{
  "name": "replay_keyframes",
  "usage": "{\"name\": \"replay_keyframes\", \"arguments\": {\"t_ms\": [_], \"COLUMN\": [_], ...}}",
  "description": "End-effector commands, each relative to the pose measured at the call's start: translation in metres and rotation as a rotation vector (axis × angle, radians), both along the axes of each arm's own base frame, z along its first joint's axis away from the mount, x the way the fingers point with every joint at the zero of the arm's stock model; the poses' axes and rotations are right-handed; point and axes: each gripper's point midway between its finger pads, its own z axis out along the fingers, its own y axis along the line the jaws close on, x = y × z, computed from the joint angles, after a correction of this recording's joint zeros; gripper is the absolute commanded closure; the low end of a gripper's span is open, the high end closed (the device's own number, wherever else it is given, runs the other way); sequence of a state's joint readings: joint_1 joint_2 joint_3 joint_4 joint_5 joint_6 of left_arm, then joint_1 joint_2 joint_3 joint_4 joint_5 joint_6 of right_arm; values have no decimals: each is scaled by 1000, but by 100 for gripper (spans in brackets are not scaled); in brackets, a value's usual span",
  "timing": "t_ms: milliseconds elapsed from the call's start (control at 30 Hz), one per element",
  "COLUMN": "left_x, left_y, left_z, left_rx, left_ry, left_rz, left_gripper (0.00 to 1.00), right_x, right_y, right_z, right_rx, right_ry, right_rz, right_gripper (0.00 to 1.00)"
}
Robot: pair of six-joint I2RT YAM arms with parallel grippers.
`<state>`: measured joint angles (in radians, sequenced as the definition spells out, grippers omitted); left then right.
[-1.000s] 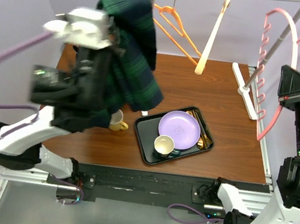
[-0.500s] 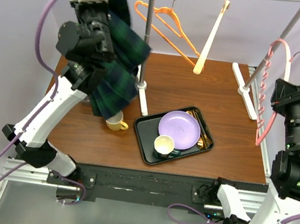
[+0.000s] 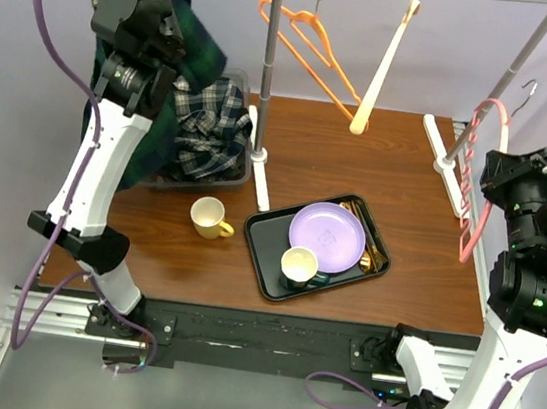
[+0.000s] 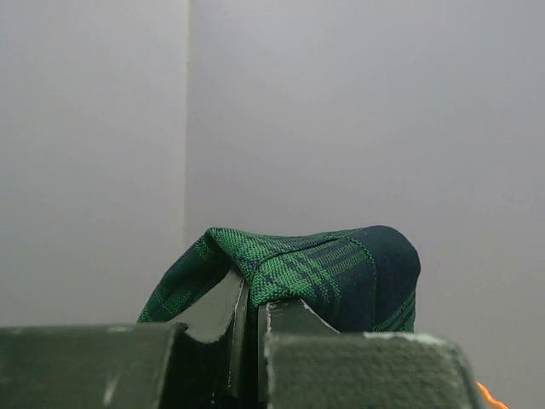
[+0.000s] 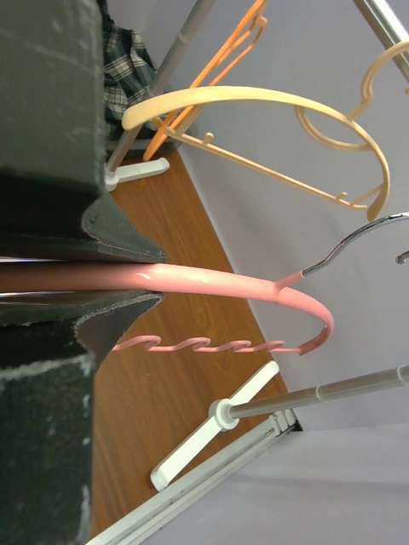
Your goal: Remove the skirt from the hanger
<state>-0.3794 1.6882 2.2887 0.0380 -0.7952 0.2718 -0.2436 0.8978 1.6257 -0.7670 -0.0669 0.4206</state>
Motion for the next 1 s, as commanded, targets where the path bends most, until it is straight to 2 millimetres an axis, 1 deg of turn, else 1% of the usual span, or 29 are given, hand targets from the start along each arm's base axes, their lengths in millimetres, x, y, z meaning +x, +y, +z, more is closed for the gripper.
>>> {"name": "replay_keyframes", "arguments": {"t_ms": [0, 33, 100, 133, 167, 200, 233, 267, 333, 367, 433, 500, 533, 567, 600, 633, 667, 700, 733, 767, 800, 833, 867, 900, 933, 967], "left_x": [10, 15, 19, 26, 25, 27, 34, 36, 43, 47, 56, 72, 69, 88, 92, 83, 95, 95, 90, 94, 94, 92, 91, 89, 89, 83], "left_y": [-6, -10, -7, -9, -3, -2, -1, 7, 10, 16, 16, 18, 17, 13, 7, 5, 2, -1, -8, -8, -16, -18, -17, -17, -16, -14], "left_z": [18, 19, 23, 21, 26, 27, 24, 25, 23, 21, 14, -13, -18, -59, -75, -81, -132, -153, -164, -213, -232, -252, -297, -317, -341, -379], "left_rx": [-74, -76, -95, -93, -95, -95, -97, -102, -114, -117, -127, -143, -178, -188, -196, -206, -216, -228, -276, -311, -365, -392, -426, -458, -485, -517], "left_ry": [-131, -145, -179, -179, -201, -207, -208, -222, -233, -238, -229, -162, -161, -80, -59, -60, 21, 57, 67, 152, 176, 205, 280, 308, 346, 407], "left_rz": [-188, -226, -246, -253, -244, -243, -243, -231, -245, -239, -255, -263, -284, -292, -329, -349, -359, -375, -433, -447, -498, -508, -493, -489, -470, -445], "left_gripper": [100, 100, 100, 100, 100, 100, 100, 100, 100, 100, 100, 100, 100, 100, 100, 100, 100, 100, 100, 100, 100, 100, 100, 100, 100, 100], "right_x": [7, 8, 10, 12, 13, 14, 16, 16, 16, 18, 18, 20, 22, 24, 25, 26, 27, 31, 30, 30, 36, 35, 38, 42, 46, 47], "right_y": [-2, -2, -1, -1, 0, 0, -1, 0, 0, 0, 0, -1, -1, -1, -1, -1, -1, -3, -4, -3, -4, -1, 2, 5, 7, 11], "right_z": [20, 19, 17, 15, 14, 14, 13, 14, 15, 15, 15, 13, 10, 8, 6, 2, 0, -3, -4, -5, -8, -8, -9, -11, -13, -13], "right_rx": [-45, -43, -43, -42, -43, -42, -41, -41, -43, -43, -43, -43, -40, -39, -40, -49, -60, -66, -76, -80, -77, -75, -70, -62, -57, -53], "right_ry": [-78, -77, -73, -70, -67, -67, -65, -65, -67, -65, -62, -56, -49, -41, -33, -17, -4, 12, 28, 37, 57, 60, 64, 67, 74, 77], "right_rz": [4, 5, 16, 19, 24, 27, 27, 30, 33, 32, 33, 33, 33, 35, 38, 42, 49, 49, 47, 53, 60, 74, 97, 116, 130, 156], "right_gripper": [100, 100, 100, 100, 100, 100, 100, 100, 100, 100, 100, 100, 100, 100, 100, 100, 100, 100, 100, 100, 100, 100, 100, 100, 100, 100]}}
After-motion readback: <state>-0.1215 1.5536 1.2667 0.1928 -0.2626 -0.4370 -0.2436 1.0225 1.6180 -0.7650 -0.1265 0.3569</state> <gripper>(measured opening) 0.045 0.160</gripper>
